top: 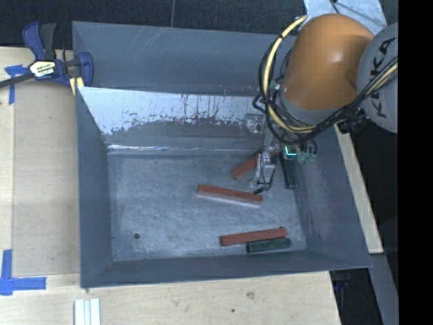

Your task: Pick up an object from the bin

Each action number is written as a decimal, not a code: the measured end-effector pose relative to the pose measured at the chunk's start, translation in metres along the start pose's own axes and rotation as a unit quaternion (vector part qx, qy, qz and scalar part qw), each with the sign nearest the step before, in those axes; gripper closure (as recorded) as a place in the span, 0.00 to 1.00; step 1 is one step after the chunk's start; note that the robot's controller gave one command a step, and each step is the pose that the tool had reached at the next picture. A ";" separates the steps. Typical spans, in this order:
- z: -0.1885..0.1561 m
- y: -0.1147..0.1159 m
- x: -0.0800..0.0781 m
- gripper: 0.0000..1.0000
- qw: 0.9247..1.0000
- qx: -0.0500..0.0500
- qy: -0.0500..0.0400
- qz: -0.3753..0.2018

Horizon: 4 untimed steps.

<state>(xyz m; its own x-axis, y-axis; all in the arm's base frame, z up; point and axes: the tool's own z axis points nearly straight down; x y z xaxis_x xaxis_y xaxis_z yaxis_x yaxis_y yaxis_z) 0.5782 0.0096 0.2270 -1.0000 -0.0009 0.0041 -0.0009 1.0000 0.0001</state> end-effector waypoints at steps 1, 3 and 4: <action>0.158 0.032 0.052 0.00 1.000 0.000 -0.003 -0.024; 0.157 -0.020 0.013 1.00 0.996 0.000 -0.005 -0.091; 0.044 -0.022 0.027 1.00 0.993 0.001 -0.008 -0.119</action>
Offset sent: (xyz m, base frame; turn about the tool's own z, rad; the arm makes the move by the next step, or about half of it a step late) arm -0.0524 0.0317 -0.1570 -0.0462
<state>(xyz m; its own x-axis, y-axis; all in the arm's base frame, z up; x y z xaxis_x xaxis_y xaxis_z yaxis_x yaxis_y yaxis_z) 0.5514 -0.0121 0.1826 -0.9712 -0.2379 -0.0111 -0.2379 0.9713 -0.0031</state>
